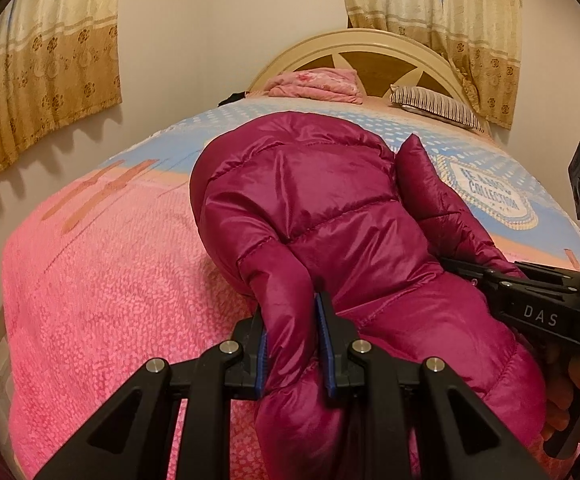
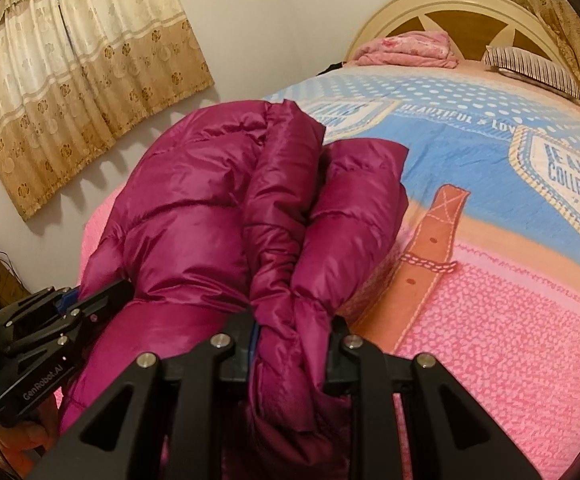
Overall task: Fold large clothes
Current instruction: 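Lift the jacket bundle with both grippers and carry it across the bed, then lower the bundle onto the bedspread and open both grippers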
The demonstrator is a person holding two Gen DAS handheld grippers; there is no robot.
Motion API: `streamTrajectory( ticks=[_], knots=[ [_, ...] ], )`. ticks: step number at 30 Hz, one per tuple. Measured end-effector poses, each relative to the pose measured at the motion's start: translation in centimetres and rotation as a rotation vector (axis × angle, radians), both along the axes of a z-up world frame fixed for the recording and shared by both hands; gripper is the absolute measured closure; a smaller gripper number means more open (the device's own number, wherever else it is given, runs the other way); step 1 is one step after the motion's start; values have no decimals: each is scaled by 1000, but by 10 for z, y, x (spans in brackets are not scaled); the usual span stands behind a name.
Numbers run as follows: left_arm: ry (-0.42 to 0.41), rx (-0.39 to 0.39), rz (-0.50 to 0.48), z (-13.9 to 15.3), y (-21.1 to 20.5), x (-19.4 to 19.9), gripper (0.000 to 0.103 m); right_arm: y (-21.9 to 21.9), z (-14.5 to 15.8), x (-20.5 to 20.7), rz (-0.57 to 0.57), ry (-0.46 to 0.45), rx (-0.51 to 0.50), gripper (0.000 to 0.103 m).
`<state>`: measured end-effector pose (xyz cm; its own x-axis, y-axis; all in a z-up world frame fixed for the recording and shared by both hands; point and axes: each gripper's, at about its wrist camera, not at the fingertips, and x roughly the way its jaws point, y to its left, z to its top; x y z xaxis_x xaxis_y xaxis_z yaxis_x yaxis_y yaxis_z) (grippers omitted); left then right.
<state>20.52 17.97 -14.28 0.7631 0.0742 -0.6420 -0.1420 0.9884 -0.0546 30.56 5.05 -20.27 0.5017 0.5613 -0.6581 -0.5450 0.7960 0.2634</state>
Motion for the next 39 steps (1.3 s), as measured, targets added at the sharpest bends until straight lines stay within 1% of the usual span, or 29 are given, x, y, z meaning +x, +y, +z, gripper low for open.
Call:
streamTrajectory(
  ticks=[5,15,22,24,26,28,30,32,34,36,39],
  knots=[
    [21,-6,8,-11,1,1,81,3,-7,2,-2,12,-19,79],
    [34,-5,18,-22,5,3,81,8,-13,2,-8,13,-45,79],
    [39,5,21,-24,2,4,81,13,-15,1,-16,14,-58,78],
    [43,1,25,-25,2,5,79,13,-16,2,-20,17,-62,78],
    [48,8,34,-27,-1,5,73,12,-18,3,-26,22,-64,77],
    [55,13,39,-29,-2,6,68,13,-19,4,-31,21,-69,75],
    [60,20,52,-31,-2,7,60,12,-21,4,-38,25,-75,72],
    [62,19,71,-30,-1,8,49,11,-23,5,-45,36,-74,68],
    [70,10,80,-29,1,7,45,9,-23,5,-53,46,-62,63],
    [74,8,89,-26,4,3,44,6,-21,3,-64,57,-51,60],
    [81,39,117,-15,5,-6,44,1,-11,-5,-85,47,-51,55]
  ],
)
